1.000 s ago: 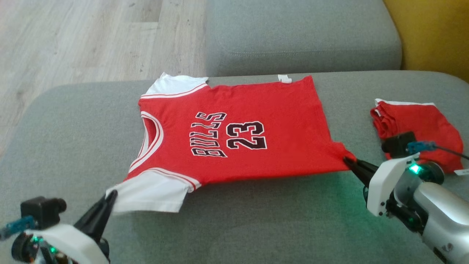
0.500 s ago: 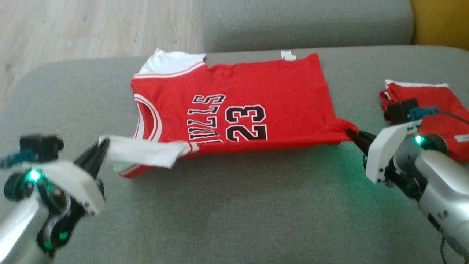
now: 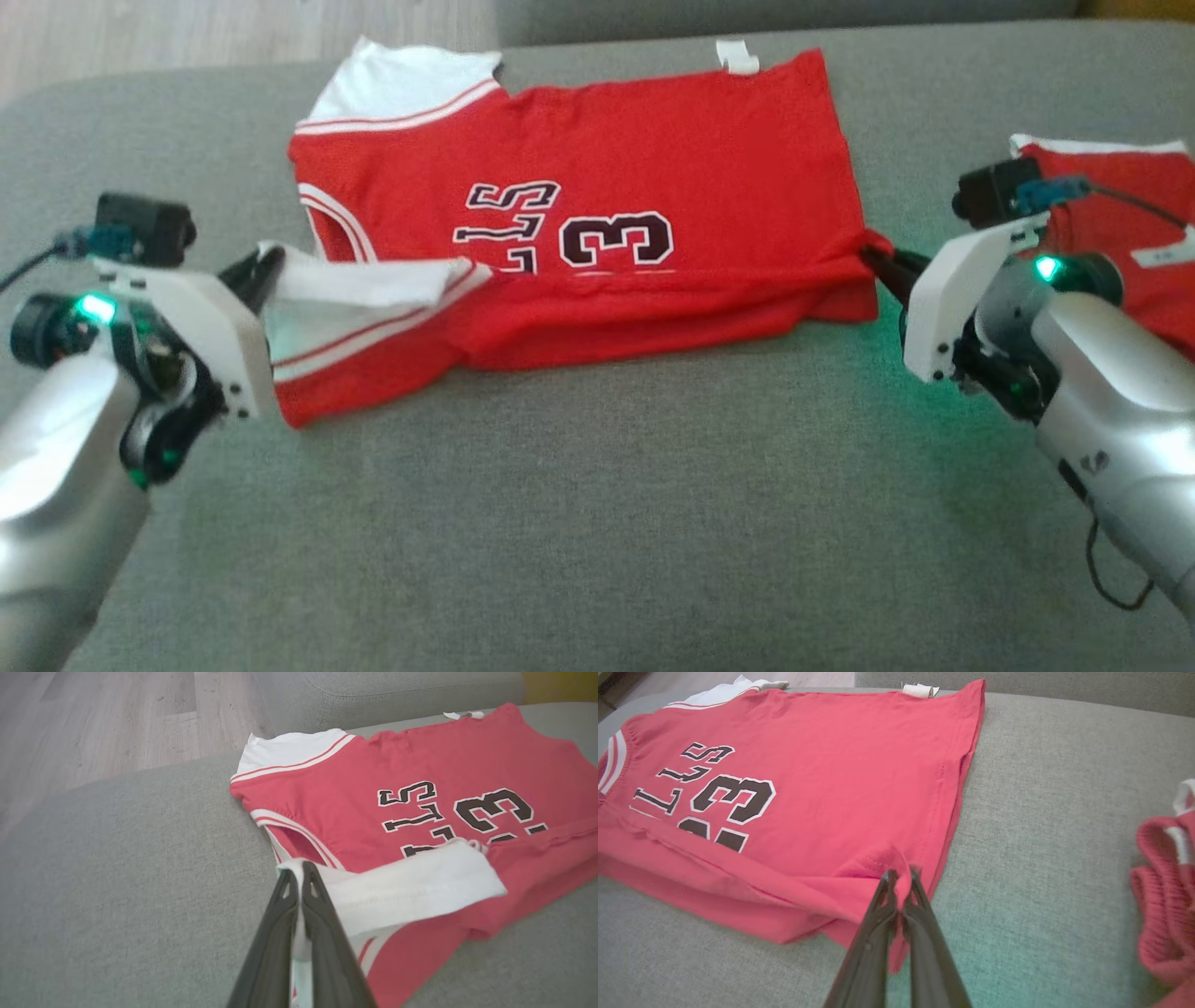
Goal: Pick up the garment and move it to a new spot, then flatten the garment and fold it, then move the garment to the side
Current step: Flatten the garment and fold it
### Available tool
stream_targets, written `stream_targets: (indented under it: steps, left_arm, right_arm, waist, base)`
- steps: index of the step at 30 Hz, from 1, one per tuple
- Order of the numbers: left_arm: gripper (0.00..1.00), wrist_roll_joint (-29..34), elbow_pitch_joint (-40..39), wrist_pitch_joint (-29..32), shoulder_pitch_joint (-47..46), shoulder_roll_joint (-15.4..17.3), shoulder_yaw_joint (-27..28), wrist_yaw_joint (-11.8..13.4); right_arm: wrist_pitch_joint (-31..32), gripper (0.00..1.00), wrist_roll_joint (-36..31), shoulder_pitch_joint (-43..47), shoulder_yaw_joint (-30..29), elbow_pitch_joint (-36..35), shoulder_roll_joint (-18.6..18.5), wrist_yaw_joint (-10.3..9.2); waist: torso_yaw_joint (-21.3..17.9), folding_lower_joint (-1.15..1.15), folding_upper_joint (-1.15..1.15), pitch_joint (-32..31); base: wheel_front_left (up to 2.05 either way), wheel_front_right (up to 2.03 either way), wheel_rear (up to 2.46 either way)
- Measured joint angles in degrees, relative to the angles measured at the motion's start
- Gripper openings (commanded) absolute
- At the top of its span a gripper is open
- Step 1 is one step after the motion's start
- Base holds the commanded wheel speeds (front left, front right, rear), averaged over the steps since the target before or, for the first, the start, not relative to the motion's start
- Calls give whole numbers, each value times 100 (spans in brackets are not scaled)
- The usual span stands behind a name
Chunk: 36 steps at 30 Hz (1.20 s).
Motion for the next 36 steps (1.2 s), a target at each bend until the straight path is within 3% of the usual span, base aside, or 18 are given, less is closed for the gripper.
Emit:
stream_targets:
  steps: [4, 5, 6, 10, 13, 21, 23, 28, 32, 36]
  left_arm:
    - [0, 211, 478, -13, -448, -125, -121, -82]
    - [33, 287, 601, -48, -537, -157, -146, -85]
    - [100, 364, 719, -104, -611, -188, -174, -91]
    - [100, 494, 1096, -539, -808, -399, -177, -65]
    - [100, 619, 1241, -1207, -900, -579, -113, 47]
    - [100, 461, 1157, -3260, -847, -1050, 517, 231]
    - [100, 460, 960, -3418, -641, -1111, 656, 248]
    - [100, 820, 26, -3489, 201, -1238, 1154, 552]
    - [100, 1285, -793, -3513, 1041, -1530, 1628, 698]
    - [100, 1652, -1190, -3513, 1984, -1841, 1945, 743]
  right_arm:
    - [-11, 0, -14, -238, 26, 125, 74, 0]
    - [-73, 50, -13, -283, 5, 180, 113, 0]
    - [-190, 100, -12, -323, -55, 267, 171, 0]
    - [-519, 100, -15, -432, -129, 536, 342, 0]
    - [-878, 100, -38, -443, -196, 657, 399, 0]
    - [-2697, 100, -201, -442, -737, 636, 542, 0]
    - [-2789, 100, -387, -425, -1115, 579, 549, 0]
    - [-2813, 100, -1556, 36, -3047, -441, 679, 0]
    - [-2831, 100, -2595, 1202, -4289, -1243, 1296, 0]
    - [-2830, 100, -3461, 2330, -4927, -1901, 1876, 0]
  waist:
    - [-54, 0, 0, 205]
    - [-68, 0, 0, 250]
    - [-82, 0, 0, 288]
    - [-129, 0, 0, 363]
    - [-133, -1, 0, 318]
    - [-99, -2, 0, -66]
    - [-89, -2, 0, -199]
    - [-61, -3, 0, -534]
    - [-42, -3, 0, -788]
    - [-28, -3, 0, -1008]
  base:
    - [0, 0, 0]
    - [0, 0, 0]
    - [0, 0, 0]
    - [0, 0, 0]
    - [0, 0, 0]
    - [0, 0, 0]
    - [0, 0, 0]
    - [0, 0, 0]
    - [0, 0, 0]
    - [0, 0, 0]
